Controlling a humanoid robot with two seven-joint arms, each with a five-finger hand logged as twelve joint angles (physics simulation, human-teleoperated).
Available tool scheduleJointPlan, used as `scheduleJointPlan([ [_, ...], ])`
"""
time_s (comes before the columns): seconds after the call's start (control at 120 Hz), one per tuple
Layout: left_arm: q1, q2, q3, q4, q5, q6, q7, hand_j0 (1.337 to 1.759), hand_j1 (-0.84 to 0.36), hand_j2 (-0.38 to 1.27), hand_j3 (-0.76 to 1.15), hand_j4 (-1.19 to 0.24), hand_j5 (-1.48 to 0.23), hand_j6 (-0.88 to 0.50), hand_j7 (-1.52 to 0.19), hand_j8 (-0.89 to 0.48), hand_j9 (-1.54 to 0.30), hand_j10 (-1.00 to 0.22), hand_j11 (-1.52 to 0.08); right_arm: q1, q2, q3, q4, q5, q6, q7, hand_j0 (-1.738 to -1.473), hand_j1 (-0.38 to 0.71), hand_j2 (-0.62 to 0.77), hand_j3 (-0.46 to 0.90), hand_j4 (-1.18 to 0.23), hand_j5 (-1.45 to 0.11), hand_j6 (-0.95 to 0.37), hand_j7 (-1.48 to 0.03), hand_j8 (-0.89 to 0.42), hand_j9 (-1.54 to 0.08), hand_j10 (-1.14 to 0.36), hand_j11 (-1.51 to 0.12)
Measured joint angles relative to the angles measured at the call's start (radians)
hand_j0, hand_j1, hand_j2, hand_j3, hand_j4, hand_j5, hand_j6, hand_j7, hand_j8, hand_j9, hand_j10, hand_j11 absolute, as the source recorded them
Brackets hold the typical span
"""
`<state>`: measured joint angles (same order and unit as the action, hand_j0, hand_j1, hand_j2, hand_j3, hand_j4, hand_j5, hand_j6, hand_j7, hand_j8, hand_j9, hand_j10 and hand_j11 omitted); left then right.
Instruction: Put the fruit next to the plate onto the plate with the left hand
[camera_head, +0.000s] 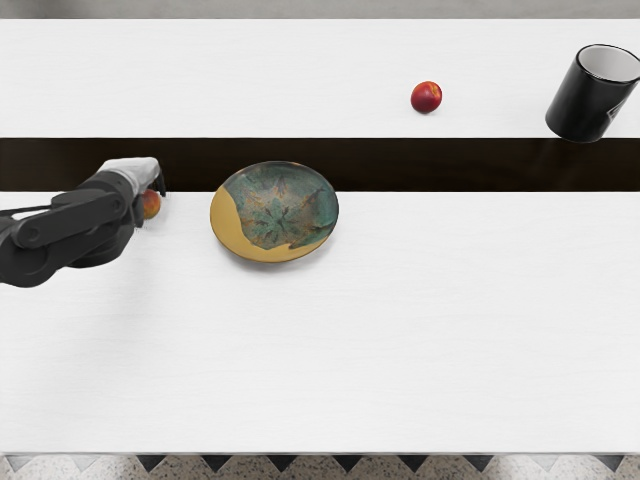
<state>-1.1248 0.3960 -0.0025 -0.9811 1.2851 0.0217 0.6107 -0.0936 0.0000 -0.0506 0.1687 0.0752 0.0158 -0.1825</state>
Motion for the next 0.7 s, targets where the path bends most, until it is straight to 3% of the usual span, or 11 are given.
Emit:
scheduleJointPlan([
  [0.2,-0.001,0.002,0.002,0.000,-0.021,-0.006,0.001,1.654,-0.29,0.16,0.01,-0.61,-0.80,-0.47,-0.80,-0.49,-0.80,-0.61,-0.80,0.000,0.000,0.000,0.000,0.000,0.000,0.000,-1.658,-0.35,0.00,0.00,0.00,0.00,0.00,0.00,0.00,0.00,0.00,0.00],
  [0.283,-0.002,0.001,0.002,0.001,-0.029,-0.012,0.001,1.667,-0.31,0.12,0.09,-0.64,-0.83,-0.43,-0.85,-0.45,-0.86,-0.65,-0.86,0.000,0.000,0.000,0.000,0.000,0.000,0.000,-1.658,-0.35,0.00,0.00,0.00,0.00,0.00,0.00,0.00,0.00,0.00,0.00],
  [0.392,-0.011,0.001,0.003,0.001,-0.045,-0.029,0.003,1.670,-0.29,0.16,-0.11,-0.68,-0.88,-0.43,-0.90,-0.43,-0.91,-0.70,-0.90,0.000,0.000,0.000,0.000,0.000,0.000,0.000,-1.658,-0.35,0.00,0.00,0.00,0.00,0.00,0.00,0.00,0.00,0.00,0.00],
  [0.425,-0.016,0.002,0.002,0.001,-0.050,-0.042,0.003,1.659,-0.29,0.25,-0.31,-0.69,-0.90,-0.44,-0.91,-0.44,-0.92,-0.71,-0.91,0.000,0.000,0.000,0.000,0.000,0.000,0.000,-1.658,-0.35,0.00,0.00,0.00,0.00,0.00,0.00,0.00,0.00,0.00,0.00],
  [0.508,-0.037,0.001,-0.001,0.001,-0.064,-0.064,0.001,1.657,-0.29,0.33,-0.20,-0.71,-0.94,-0.44,-0.95,-0.47,-0.95,-0.72,-0.94,0.000,0.000,0.000,0.000,0.000,0.000,0.000,-1.658,-0.35,0.00,0.00,0.00,0.00,0.00,0.00,0.00,0.00,0.00,0.00],
  [0.633,-0.080,0.001,-0.005,-0.001,-0.082,-0.090,0.001,1.655,-0.27,0.22,-0.11,-0.71,-0.98,-0.45,-0.97,-0.46,-0.97,-0.73,-0.97,0.000,0.000,0.000,0.000,0.000,0.000,0.000,-1.658,-0.35,0.00,0.00,0.00,0.00,0.00,0.00,0.00,0.00,0.00,0.00],
  [0.7,-0.131,0.002,-0.007,-0.005,-0.112,-0.118,0.001,1.655,-0.30,0.30,-0.08,-0.68,-1.01,-0.41,-0.98,-0.45,-0.97,-0.73,-0.97,0.000,0.000,0.000,0.000,0.000,0.000,0.000,-1.658,-0.35,0.00,0.00,0.00,0.00,0.00,0.00,0.00,0.00,0.00,0.00],
])
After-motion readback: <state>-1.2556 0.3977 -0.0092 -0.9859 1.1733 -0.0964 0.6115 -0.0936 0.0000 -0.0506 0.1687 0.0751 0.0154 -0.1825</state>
